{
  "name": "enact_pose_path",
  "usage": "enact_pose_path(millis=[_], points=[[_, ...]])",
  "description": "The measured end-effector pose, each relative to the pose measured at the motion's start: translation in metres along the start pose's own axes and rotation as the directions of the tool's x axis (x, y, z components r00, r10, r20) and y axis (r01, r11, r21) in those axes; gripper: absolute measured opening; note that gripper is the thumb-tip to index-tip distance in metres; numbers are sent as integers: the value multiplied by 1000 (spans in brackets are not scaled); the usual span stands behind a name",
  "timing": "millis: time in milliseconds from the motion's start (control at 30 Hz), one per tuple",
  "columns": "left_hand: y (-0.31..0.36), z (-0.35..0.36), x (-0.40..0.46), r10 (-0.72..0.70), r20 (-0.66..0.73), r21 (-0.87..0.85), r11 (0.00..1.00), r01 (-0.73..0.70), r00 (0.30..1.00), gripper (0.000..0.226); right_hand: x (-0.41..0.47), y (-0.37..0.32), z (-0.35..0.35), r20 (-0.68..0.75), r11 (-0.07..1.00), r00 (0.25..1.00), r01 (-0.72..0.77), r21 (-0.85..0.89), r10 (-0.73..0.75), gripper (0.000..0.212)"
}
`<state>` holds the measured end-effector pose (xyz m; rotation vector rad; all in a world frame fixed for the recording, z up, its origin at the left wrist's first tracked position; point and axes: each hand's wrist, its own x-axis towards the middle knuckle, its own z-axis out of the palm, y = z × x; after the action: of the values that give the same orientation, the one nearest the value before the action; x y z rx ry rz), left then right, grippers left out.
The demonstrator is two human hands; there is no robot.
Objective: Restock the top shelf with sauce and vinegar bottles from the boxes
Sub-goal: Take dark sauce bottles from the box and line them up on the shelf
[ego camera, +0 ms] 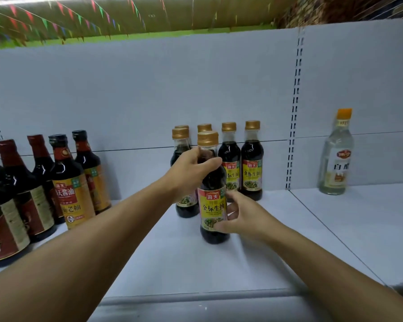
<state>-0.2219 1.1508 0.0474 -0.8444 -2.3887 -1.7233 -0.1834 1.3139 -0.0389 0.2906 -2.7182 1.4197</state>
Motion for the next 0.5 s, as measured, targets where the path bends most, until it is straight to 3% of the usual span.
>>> enact_pose_path(millis=[200, 500], points=[[-3, 7, 11, 27, 24, 5, 1000, -27, 999, 10, 22, 16, 5, -59, 997, 998, -40, -61, 37, 82], [-25, 12, 9, -43, -19, -19, 999, 43, 999, 36, 43, 21, 6, -126, 987, 991, -73, -145, 55, 74]])
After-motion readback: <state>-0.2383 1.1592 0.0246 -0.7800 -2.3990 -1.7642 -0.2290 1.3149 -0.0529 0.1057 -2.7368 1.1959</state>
